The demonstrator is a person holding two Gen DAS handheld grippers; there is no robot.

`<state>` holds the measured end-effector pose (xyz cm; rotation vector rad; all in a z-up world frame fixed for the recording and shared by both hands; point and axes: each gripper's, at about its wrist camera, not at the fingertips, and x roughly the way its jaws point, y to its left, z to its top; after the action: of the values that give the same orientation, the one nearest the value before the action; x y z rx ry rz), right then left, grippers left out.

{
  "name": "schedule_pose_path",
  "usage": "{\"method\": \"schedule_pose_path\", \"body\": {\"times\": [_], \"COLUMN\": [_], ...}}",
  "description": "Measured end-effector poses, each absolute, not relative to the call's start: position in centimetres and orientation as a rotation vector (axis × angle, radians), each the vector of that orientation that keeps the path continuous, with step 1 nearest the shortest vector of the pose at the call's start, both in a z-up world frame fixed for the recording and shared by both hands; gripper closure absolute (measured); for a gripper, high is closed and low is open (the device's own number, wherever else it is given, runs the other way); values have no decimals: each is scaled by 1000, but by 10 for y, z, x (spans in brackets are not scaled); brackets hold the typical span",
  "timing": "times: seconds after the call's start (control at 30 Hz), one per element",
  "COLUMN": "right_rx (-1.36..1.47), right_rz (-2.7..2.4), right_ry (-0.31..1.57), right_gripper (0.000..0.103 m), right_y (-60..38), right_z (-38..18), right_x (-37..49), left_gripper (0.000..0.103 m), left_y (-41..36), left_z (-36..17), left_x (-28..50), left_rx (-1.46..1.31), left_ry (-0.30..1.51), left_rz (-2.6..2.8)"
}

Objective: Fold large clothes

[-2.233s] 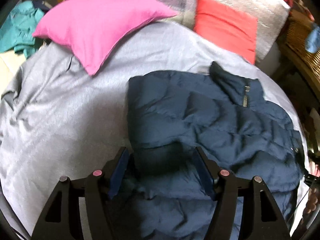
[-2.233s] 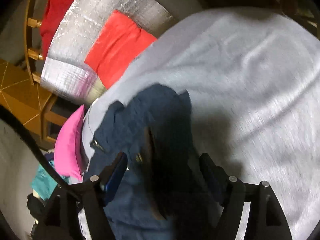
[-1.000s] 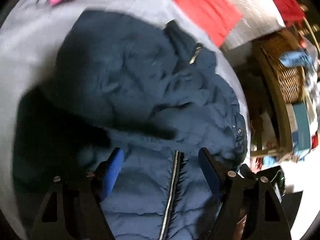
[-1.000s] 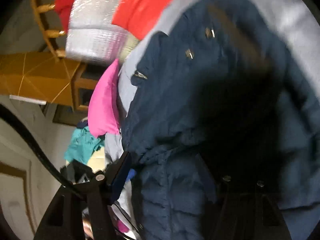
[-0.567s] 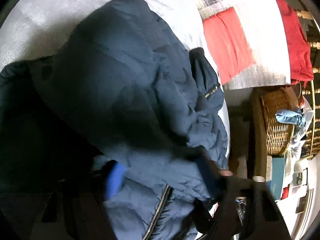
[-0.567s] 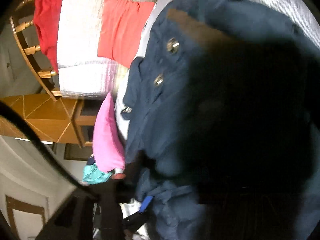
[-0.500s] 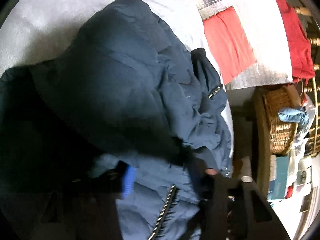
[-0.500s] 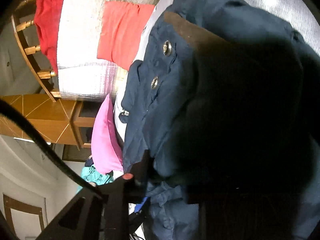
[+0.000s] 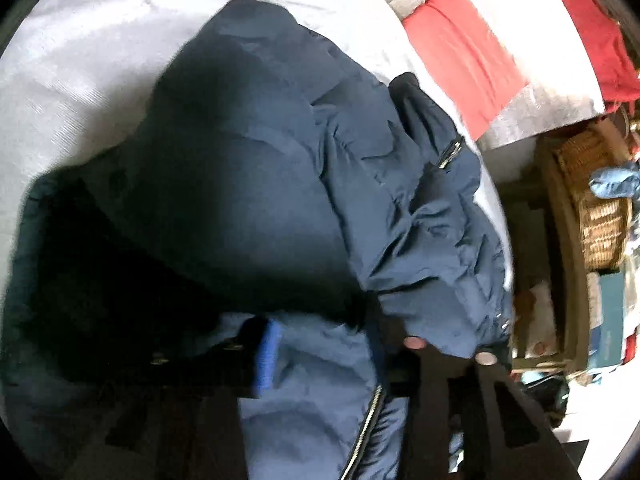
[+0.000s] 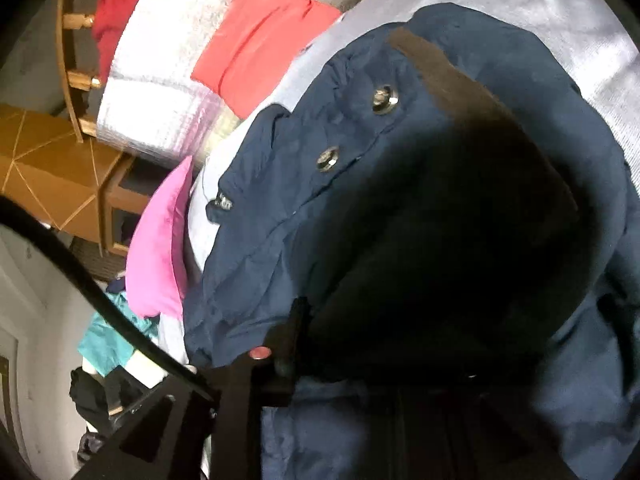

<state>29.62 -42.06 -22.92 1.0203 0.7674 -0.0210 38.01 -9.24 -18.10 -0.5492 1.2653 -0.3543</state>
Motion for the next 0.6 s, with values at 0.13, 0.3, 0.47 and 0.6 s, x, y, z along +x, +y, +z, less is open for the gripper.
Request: {"method": "schedule_pose_path", "body": {"times": [0.13,0.3,0.47,0.6], "right_rx": [979,845,779,750], "right_rz": [65,211,227,154], "right_ry": [912,909,695,637], "right_gripper": [52,52,66,77], "right_y": [-414,-403,-394,-393], "right_z": [-221,-189,-158,-166], "right_x": [296,277,269,287], "left_gripper": [37,37,35,33], "left_y": [-80,-73,-77,-91], "left_z": [-173,-148,-107,-120], "left_x": [370,355,345,368], "left_rx": [-528,-495,-360,-325], "left_ry": [1329,1306,1072,1008], "left_rz": [-344,-470,-489,-427]}}
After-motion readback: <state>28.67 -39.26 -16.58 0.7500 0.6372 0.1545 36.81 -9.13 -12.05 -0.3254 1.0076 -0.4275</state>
